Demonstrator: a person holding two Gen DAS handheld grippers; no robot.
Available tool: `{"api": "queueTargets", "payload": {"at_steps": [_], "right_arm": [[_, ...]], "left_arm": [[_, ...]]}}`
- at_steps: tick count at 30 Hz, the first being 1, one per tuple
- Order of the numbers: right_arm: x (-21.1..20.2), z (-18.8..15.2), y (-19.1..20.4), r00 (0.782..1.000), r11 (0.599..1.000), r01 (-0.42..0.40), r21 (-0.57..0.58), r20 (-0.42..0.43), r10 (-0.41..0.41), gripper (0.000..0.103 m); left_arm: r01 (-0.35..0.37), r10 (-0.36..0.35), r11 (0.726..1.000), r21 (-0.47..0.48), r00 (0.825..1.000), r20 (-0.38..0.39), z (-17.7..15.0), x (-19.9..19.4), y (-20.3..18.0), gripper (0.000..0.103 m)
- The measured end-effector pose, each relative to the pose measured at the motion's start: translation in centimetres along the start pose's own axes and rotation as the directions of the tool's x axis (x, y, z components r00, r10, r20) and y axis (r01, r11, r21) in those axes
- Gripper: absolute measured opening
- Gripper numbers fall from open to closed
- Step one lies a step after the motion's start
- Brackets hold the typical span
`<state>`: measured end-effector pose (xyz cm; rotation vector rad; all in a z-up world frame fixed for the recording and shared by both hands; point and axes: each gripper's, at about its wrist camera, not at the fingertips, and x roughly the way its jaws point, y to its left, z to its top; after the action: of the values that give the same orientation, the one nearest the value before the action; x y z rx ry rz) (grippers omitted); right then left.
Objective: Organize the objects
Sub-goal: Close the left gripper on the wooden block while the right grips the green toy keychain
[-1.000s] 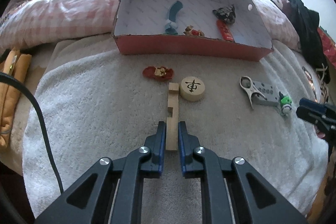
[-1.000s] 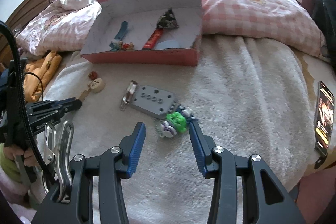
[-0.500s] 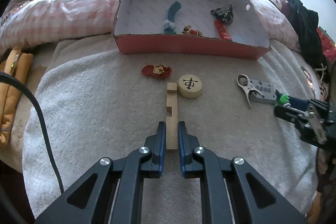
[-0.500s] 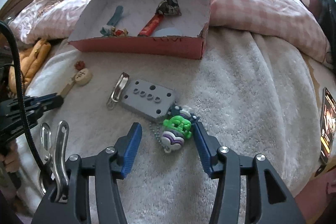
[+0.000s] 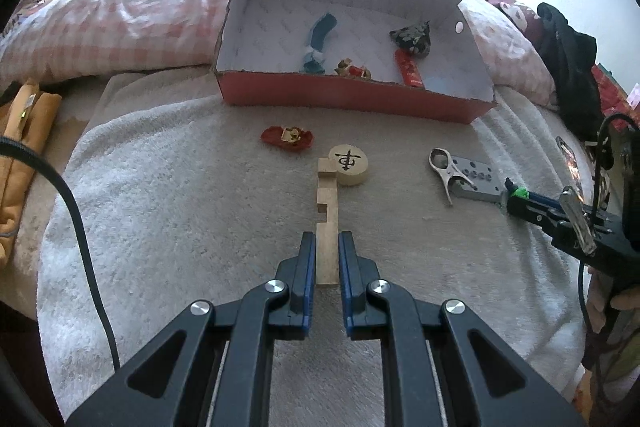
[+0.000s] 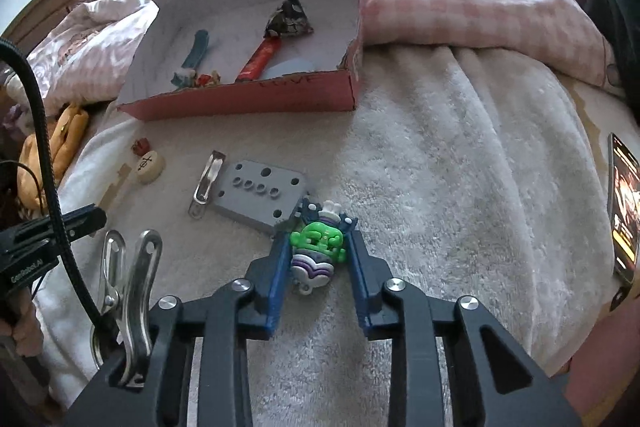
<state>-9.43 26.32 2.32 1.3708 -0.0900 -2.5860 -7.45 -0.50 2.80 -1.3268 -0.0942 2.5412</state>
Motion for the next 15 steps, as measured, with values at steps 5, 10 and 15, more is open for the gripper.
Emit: {"api": "queueTargets", "payload": {"at_steps": [5,10,15], "right_arm": [[-1.0,0.0,0.3,0.999,0.999,-0.038,0.018,0.012,0.038,0.029],[-2.2,0.4,1.3,0.997,0.998,-0.058,-0.002,0.041,0.058,0.029],[-2.9,0.9,2.2,0.995,0.996,-0.083,-0.035,0.057,0.085,0.029]], "left_arm": [[0.005,-0.004,1.0,-0.003,1.0,0.021,0.2,-0.9,0.0,0.01],[0.004,-0.004,1.0,-0.002,0.999,0.043,0.6,-1.7,-0.2,0.01],[0.006,-0.006,1.0,-0.006,0.999,0.054,1.2,-2.1,-0.2,0.01]]}}
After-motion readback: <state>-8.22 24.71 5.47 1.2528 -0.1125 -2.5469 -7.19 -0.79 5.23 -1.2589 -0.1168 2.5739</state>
